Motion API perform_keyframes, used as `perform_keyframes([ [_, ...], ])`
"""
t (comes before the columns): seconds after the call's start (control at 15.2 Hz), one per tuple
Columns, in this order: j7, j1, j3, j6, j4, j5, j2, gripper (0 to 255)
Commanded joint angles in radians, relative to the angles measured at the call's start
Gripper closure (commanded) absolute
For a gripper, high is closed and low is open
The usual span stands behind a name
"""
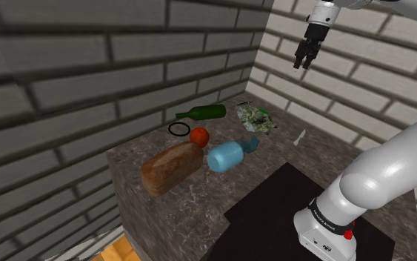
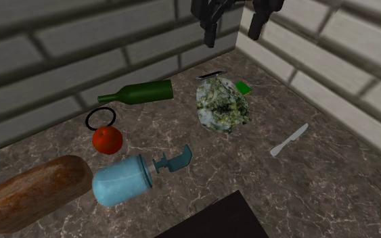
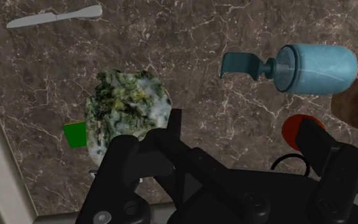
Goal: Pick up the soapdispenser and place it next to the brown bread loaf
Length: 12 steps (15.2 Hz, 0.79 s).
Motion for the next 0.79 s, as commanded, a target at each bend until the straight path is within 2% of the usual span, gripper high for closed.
perform_keyframes([
  [0.0,0.043,0.007,0.022,0.076,-0.103,-0.009,-0.042,0],
  [0.33,0.124,0.015,0.062,0.262,-0.322,-0.021,-0.103,0],
  [0.73,0.210,0.028,0.100,0.489,-0.533,-0.023,-0.118,0],
])
